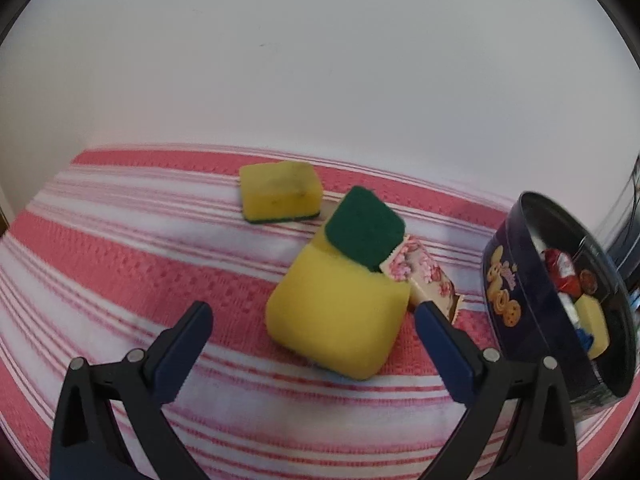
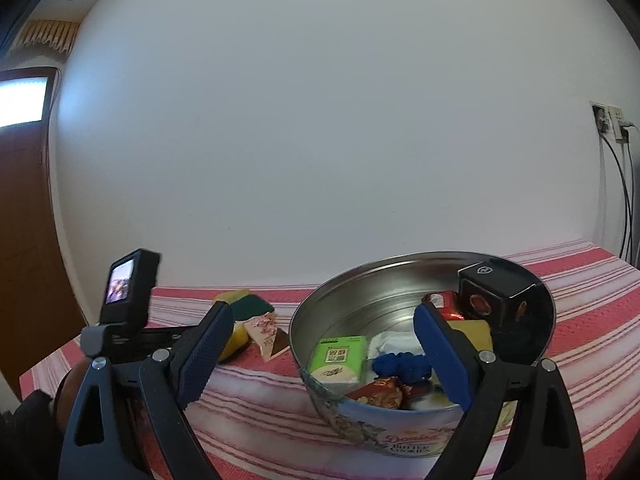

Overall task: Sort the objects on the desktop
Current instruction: 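Grasp the large yellow sponge with the left tool while the right tool approaches the pink-printed snack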

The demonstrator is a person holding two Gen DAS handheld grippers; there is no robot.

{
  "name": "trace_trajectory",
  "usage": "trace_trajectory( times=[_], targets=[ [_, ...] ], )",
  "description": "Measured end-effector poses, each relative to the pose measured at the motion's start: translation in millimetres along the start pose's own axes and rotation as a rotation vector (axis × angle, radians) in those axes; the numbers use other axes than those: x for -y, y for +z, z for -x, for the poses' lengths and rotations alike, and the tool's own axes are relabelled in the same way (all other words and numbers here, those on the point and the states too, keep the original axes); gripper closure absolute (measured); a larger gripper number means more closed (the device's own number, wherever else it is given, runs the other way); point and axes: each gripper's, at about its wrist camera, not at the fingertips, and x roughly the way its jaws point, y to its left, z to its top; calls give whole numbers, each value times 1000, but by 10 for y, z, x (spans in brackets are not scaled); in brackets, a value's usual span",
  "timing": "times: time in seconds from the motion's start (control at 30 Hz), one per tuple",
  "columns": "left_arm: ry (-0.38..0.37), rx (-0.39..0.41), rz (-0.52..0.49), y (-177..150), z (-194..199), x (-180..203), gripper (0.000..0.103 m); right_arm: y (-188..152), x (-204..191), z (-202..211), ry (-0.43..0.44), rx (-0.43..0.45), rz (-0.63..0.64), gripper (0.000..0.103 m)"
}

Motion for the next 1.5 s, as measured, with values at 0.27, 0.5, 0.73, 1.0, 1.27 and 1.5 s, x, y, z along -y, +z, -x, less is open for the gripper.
trace_trajectory(
  times=[0.27, 0.5, 0.73, 1.0, 1.27, 1.5],
  targets=[
    [36, -144, -50, 67, -344, 56, 4, -62, 45, -34, 7, -26, -33, 10],
    [21, -124, -95, 58, -281, 23, 32, -118, 17, -90, 21, -47, -29, 10],
    [99, -72, -124, 108, -122, -220, 32, -137, -95, -150, 85, -63, 28, 10],
    [153, 61, 176, 206, 200, -952, 32, -157, -724, -576, 168, -125, 200, 10],
    [160, 53, 294, 207, 71, -1213, 32, -153, -1234, -1523, 248, -430, 415, 41],
    [142, 50, 309, 200, 28, -1200, 32, -242, -1325, -2307, 107, -717, 539, 41]
  ],
)
